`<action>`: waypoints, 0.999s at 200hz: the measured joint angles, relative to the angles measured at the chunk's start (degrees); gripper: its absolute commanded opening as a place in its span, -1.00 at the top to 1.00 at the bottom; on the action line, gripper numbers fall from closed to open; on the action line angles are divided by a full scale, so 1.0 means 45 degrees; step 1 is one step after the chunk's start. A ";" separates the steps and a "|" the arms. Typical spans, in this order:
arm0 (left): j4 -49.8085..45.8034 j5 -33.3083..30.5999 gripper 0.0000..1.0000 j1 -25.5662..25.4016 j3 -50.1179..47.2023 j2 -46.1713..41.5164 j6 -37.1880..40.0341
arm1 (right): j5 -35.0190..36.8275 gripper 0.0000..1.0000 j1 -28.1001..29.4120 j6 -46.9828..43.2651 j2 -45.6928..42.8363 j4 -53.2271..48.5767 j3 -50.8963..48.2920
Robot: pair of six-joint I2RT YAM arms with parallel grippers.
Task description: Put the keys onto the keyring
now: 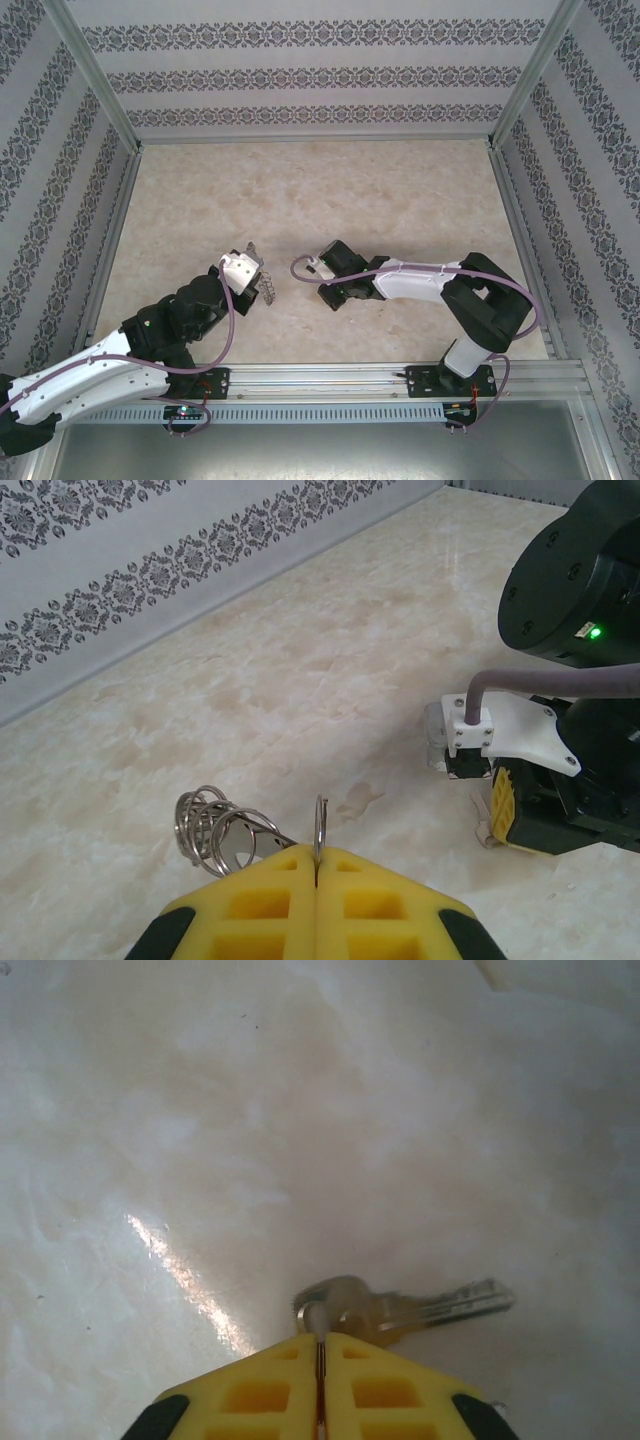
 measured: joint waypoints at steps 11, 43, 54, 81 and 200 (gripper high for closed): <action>-0.0005 0.0000 1.00 0.0000 0.0000 -0.0010 0.0000 | 0.0000 1.00 -0.0005 0.0015 -0.0058 -0.0039 0.0000; 0.0000 0.0000 1.00 0.0000 0.0000 -0.0015 0.0000 | 0.0000 1.00 -0.0005 -0.0019 -0.0233 -0.0141 0.0000; -0.0005 0.0005 1.00 0.0000 0.0000 -0.0015 0.0000 | 0.0000 1.00 -0.0005 -0.0019 -0.0340 -0.0180 0.0000; -0.0005 0.0010 1.00 0.0000 0.0000 -0.0015 0.0000 | 0.0000 1.00 -0.0005 -0.0029 -0.0738 -0.0194 -0.0010; -0.0165 0.3225 1.00 0.0000 0.0680 0.0495 0.1263 | -0.3502 1.00 0.0000 -0.2793 -1.0477 0.1540 -0.2365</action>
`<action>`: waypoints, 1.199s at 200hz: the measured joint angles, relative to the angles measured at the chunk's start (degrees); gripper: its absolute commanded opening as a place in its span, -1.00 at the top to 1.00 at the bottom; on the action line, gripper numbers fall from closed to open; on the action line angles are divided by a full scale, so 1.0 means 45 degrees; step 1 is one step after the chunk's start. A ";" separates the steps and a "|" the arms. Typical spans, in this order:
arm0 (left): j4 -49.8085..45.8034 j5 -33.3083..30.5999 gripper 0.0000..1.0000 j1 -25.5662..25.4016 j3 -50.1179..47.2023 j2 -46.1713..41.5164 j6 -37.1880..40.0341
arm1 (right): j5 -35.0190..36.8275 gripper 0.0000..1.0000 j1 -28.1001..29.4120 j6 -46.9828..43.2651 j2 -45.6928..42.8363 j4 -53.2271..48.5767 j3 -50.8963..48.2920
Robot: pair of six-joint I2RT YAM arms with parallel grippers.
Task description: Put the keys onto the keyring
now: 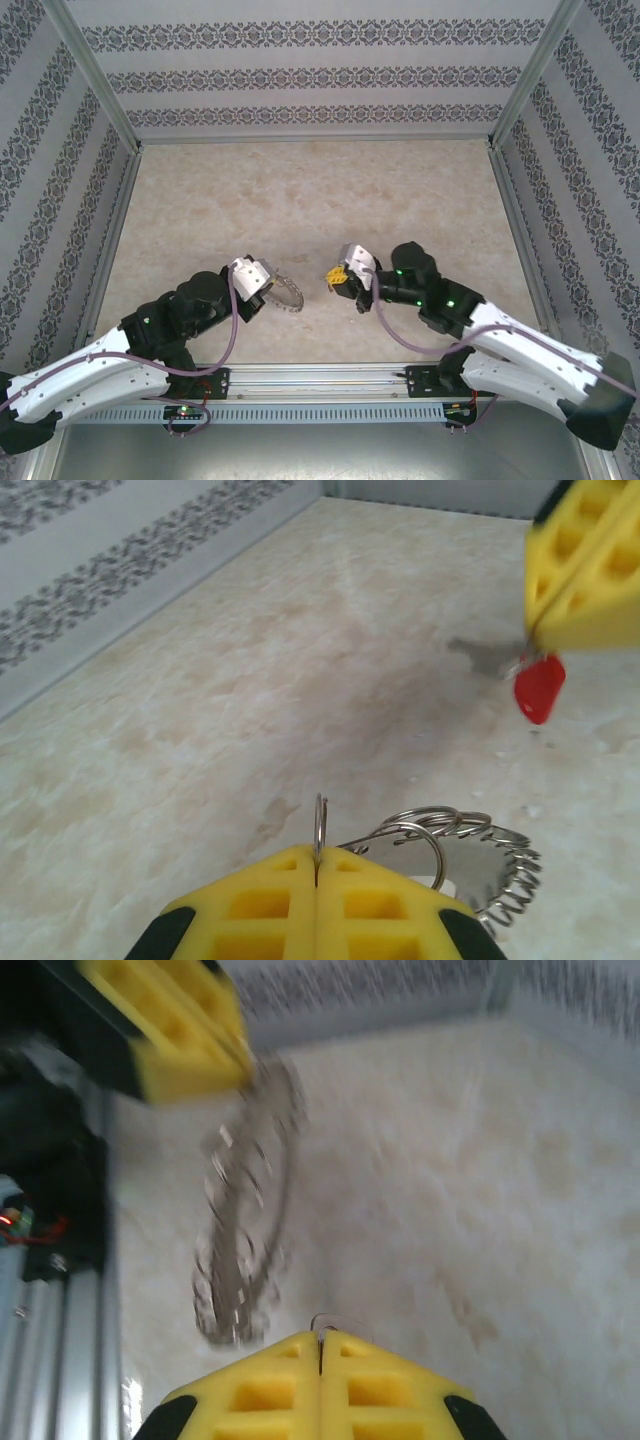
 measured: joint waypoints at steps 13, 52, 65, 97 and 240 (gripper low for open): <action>0.0000 0.0850 1.00 0.0000 0.0160 0.0146 0.0204 | -0.0520 1.00 0.0000 -0.0296 -0.0840 0.0092 0.0000; 0.0015 0.3206 1.00 0.0000 0.0321 0.0204 0.0743 | -0.1617 1.00 0.0117 -0.0947 -0.1583 -0.0223 0.0034; 0.0034 0.3803 1.00 0.0000 0.0325 0.0204 0.0894 | -0.1773 1.00 0.0277 -0.1107 -0.1477 -0.0520 0.0063; 0.0039 0.4575 1.00 0.0000 0.0481 0.0403 0.1175 | -0.1792 1.00 0.0738 -0.1574 -0.0957 -0.1180 0.0301; 0.0248 0.5799 1.00 -0.0005 0.0845 0.1899 0.1734 | -0.1899 1.00 0.1277 -0.1967 0.0583 -0.0976 0.0821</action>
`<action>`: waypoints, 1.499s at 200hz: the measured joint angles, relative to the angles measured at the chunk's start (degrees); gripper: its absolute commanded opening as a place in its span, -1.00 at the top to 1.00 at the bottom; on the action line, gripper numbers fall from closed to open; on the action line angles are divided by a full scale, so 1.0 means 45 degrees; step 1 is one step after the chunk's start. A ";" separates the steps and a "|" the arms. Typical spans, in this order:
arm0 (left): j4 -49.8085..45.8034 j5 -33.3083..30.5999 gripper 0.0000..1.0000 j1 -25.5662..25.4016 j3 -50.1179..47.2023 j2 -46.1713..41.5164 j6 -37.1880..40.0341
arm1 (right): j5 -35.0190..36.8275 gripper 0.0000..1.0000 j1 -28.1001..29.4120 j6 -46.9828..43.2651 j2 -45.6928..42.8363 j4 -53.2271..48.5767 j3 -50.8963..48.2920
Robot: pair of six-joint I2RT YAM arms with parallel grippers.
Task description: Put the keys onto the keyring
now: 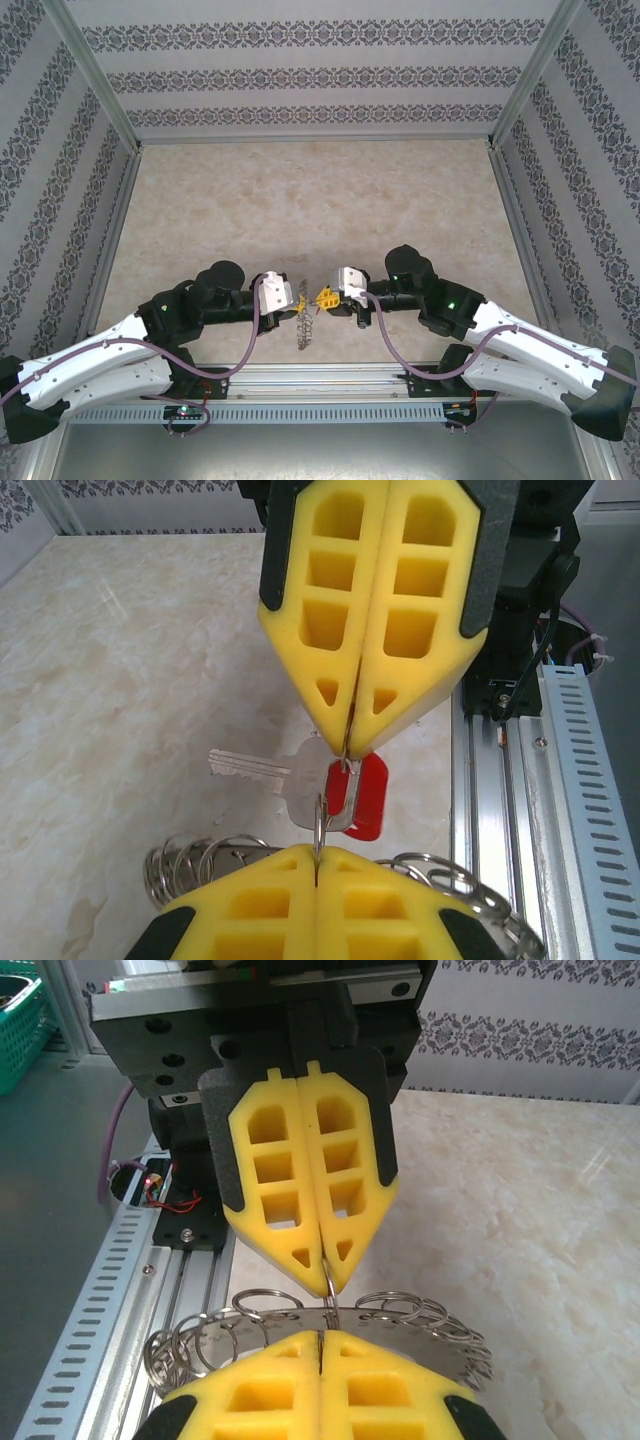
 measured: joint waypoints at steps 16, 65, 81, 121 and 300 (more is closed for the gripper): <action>0.0005 0.0024 1.00 0.0000 0.0000 0.0000 0.0005 | -0.0044 1.00 0.0058 0.0000 0.0068 0.0029 0.0049; 0.0015 0.0136 1.00 0.0000 0.0000 0.0000 0.0005 | -0.0078 1.00 0.0223 -0.0005 0.0335 0.0209 0.0107; 0.0015 0.0219 1.00 0.0000 0.0000 0.0000 0.0005 | -0.0039 1.00 0.0223 -0.0005 0.0355 0.0219 0.0117; 0.0063 0.0257 1.00 0.0000 0.0000 -0.0015 0.0005 | 0.0214 1.00 0.0248 -0.0049 0.0355 0.0306 0.0117; 0.0199 0.0350 1.00 0.0000 0.0000 -0.0223 0.0005 | 0.0588 1.00 0.0418 -0.0287 0.0039 0.0602 0.0117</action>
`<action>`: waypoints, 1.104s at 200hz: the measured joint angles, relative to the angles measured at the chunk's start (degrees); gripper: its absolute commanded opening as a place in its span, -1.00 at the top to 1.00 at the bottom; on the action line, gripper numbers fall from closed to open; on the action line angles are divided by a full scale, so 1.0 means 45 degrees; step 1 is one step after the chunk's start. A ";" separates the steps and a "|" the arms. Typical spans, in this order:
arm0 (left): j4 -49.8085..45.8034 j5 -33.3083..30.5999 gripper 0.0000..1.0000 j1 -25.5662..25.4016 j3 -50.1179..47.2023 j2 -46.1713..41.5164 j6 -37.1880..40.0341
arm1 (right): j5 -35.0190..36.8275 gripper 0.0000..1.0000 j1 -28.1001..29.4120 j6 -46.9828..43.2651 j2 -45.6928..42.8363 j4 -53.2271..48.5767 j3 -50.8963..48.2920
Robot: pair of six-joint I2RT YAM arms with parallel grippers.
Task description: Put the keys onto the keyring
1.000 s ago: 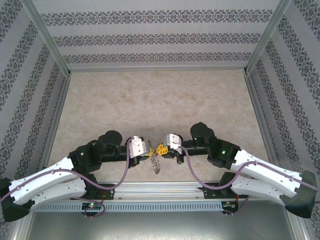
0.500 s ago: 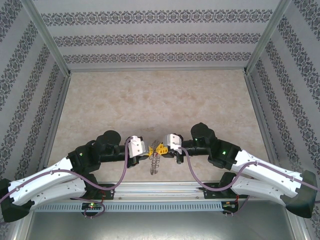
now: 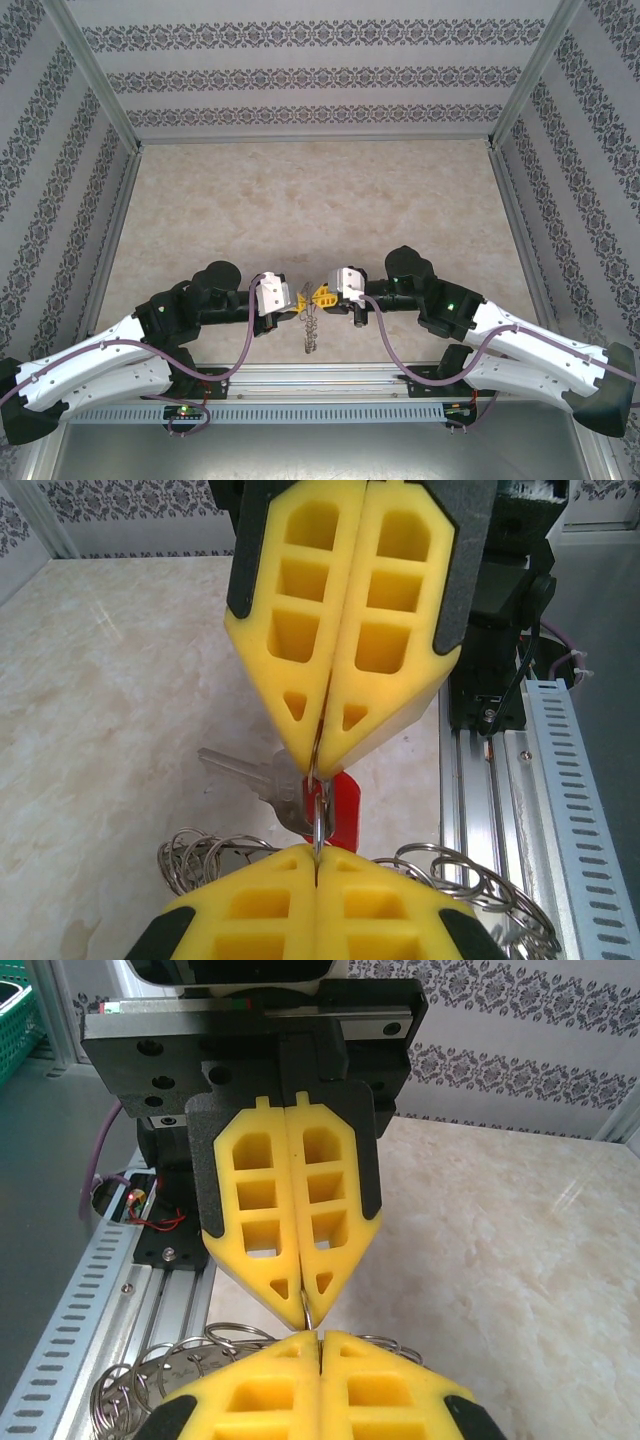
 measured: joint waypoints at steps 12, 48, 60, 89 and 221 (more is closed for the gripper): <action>0.0000 0.0005 1.00 0.0000 0.0000 -0.0015 0.0000 | -0.0053 1.00 0.0000 0.0000 0.0024 0.0000 0.0000; 0.0000 0.0005 1.00 0.0000 0.0000 -0.0019 0.0000 | -0.0107 1.00 0.0000 0.0000 0.0034 0.0015 0.0000; 0.0000 0.0005 1.00 0.0000 0.0000 -0.0024 0.0000 | -0.0112 1.00 0.0000 0.0000 0.0019 0.0034 0.0000; 0.0000 0.0000 1.00 0.0000 0.0000 -0.0083 0.0000 | -0.0146 1.00 0.0000 -0.0005 -0.0223 0.0092 -0.0024; 0.0000 0.0000 1.00 0.0000 0.0000 -0.0092 0.0000 | -0.0248 1.00 0.0000 -0.0092 0.0063 0.0185 -0.0024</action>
